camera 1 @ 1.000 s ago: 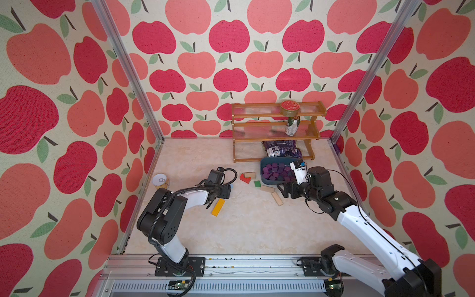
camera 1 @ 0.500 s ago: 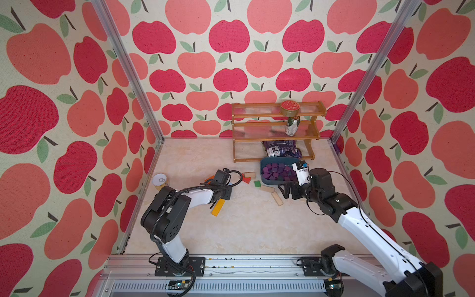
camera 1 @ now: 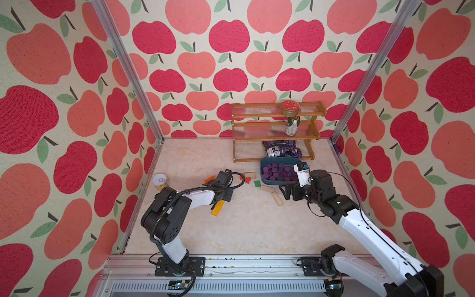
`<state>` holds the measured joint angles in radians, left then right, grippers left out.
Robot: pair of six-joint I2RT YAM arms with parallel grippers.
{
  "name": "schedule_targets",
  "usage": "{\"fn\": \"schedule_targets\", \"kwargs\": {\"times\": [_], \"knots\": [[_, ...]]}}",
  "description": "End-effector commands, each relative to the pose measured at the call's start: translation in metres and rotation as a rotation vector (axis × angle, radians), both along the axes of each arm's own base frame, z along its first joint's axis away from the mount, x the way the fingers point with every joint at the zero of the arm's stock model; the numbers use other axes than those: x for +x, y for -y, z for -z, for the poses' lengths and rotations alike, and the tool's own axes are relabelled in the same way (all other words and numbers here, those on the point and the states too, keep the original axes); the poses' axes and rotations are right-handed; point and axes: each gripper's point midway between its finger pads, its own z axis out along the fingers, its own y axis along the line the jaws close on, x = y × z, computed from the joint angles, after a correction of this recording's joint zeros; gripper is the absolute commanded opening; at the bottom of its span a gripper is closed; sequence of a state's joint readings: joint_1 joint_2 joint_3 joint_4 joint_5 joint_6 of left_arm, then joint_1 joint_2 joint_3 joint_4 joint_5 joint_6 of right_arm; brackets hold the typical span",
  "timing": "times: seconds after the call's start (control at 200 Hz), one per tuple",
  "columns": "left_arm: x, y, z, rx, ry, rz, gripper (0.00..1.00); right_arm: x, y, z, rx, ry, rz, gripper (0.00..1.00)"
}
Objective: Pick purple bricks into the storage bin
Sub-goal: Pick up the building block from the center of the board.
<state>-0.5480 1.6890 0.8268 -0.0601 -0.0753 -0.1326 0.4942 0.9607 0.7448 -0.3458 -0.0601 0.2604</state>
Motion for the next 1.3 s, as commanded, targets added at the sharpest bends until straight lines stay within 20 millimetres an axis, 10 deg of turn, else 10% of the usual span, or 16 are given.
{"fn": "schedule_targets", "kwargs": {"times": [0.0, 0.615, 1.296], "knots": [[-0.015, -0.009, 0.003, 0.041, -0.024, 0.024, 0.22, -0.008, 0.009, 0.013, -0.021, -0.021, 0.014, 0.99], [-0.017, 0.005, -0.017, 0.002, 0.012, 0.077, 0.20, -0.055, 0.022, 0.034, 0.051, 0.105, -0.057, 0.99], [0.013, 0.052, -0.085, -0.056, 0.082, 0.150, 0.21, -0.054, 0.044, 0.045, 0.060, 0.198, 0.057, 0.99]]}}
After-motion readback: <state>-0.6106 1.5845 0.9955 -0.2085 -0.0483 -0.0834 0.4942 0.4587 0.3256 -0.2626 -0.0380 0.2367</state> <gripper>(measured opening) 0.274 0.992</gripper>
